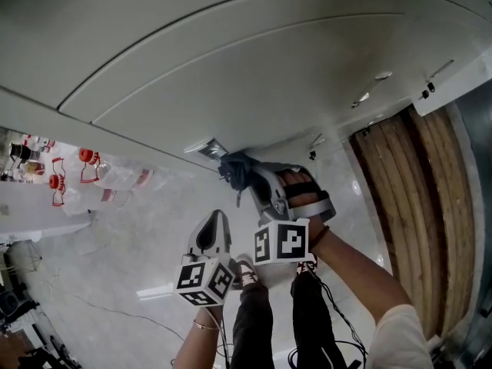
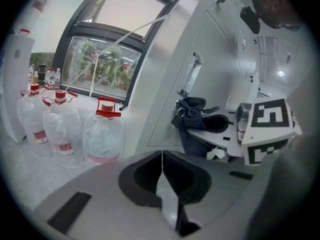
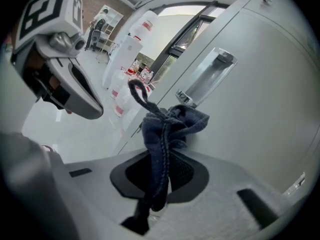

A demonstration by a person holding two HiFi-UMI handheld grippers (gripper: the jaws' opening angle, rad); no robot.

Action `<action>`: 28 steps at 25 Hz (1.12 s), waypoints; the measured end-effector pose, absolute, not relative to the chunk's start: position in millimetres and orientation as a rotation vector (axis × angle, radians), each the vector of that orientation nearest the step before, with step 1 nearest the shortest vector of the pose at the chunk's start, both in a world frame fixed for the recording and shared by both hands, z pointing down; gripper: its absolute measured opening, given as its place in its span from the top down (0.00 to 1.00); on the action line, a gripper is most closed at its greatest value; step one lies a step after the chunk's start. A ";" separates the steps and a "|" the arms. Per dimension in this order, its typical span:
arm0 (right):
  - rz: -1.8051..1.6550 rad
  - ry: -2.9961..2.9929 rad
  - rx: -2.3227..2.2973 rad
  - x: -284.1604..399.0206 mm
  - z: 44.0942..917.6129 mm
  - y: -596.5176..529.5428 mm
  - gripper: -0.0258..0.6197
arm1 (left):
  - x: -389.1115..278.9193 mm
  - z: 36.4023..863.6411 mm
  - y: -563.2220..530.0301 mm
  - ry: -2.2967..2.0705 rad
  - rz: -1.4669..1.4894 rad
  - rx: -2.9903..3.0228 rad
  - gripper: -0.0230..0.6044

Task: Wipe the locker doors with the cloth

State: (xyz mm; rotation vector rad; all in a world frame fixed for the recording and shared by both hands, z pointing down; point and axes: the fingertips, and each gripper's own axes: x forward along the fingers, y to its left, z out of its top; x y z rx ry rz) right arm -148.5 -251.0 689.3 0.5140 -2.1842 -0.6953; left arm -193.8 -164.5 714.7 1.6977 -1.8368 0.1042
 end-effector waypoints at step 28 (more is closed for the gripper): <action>-0.835 -2.051 0.372 -114.1 686.0 -241.9 0.89 | -171.8 681.2 -163.0 -1.837 0.160 1.710 0.95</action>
